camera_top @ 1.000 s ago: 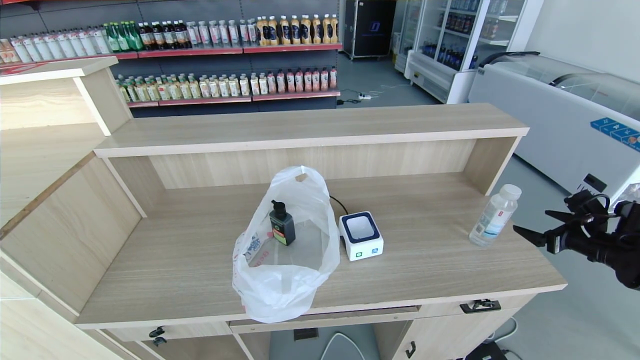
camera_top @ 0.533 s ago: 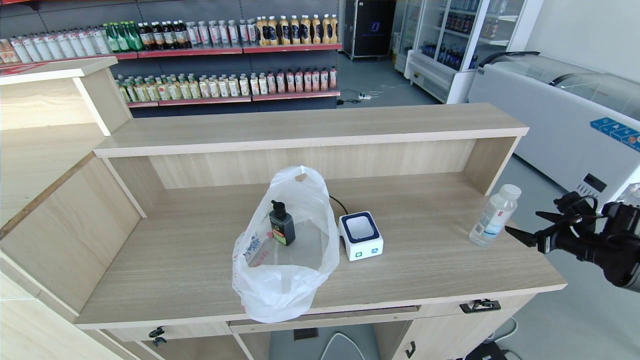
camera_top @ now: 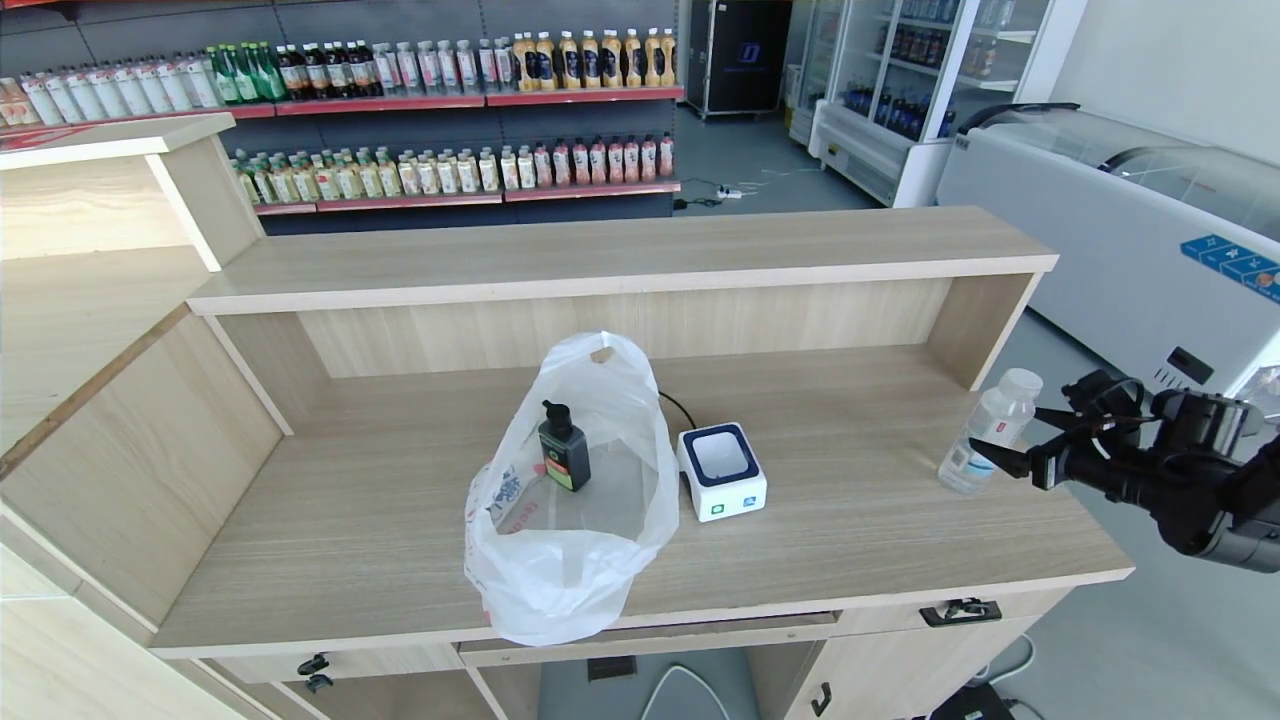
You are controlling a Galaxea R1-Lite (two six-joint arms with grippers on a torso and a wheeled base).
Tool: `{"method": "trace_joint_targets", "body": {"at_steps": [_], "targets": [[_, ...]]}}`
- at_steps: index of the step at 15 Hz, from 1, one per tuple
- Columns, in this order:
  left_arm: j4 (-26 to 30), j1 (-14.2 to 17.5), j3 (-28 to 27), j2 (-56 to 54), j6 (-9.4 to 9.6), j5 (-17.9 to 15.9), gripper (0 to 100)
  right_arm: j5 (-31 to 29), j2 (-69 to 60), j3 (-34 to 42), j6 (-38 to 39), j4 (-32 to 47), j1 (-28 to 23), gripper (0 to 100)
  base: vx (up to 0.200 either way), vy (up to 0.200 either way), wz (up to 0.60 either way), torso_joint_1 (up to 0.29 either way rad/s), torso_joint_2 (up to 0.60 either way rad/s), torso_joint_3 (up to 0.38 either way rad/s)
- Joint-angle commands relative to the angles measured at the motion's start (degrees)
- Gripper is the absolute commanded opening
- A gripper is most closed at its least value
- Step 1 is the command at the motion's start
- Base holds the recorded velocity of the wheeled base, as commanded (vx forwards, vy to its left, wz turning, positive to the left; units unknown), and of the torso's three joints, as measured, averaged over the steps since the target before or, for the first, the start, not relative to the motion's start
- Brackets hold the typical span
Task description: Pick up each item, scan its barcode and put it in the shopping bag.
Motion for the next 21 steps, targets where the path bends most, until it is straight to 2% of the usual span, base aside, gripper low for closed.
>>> {"method": "trace_joint_targets", "body": {"at_steps": [1, 21], "targets": [[0.02, 0.00, 0.00, -0.01, -0.02, -0.02, 100, 0.03, 1.51, -1.66, -0.12, 0.02, 0.82, 100, 0.000, 0.000, 0.00, 0.000, 0.00, 0.000], [0.02, 0.00, 0.00, -0.01, -0.02, -0.02, 100, -0.15, 6.17, -6.67, -0.12, -0.24, 3.72, 100, 0.000, 0.000, 0.00, 0.000, 0.00, 0.000]]}}
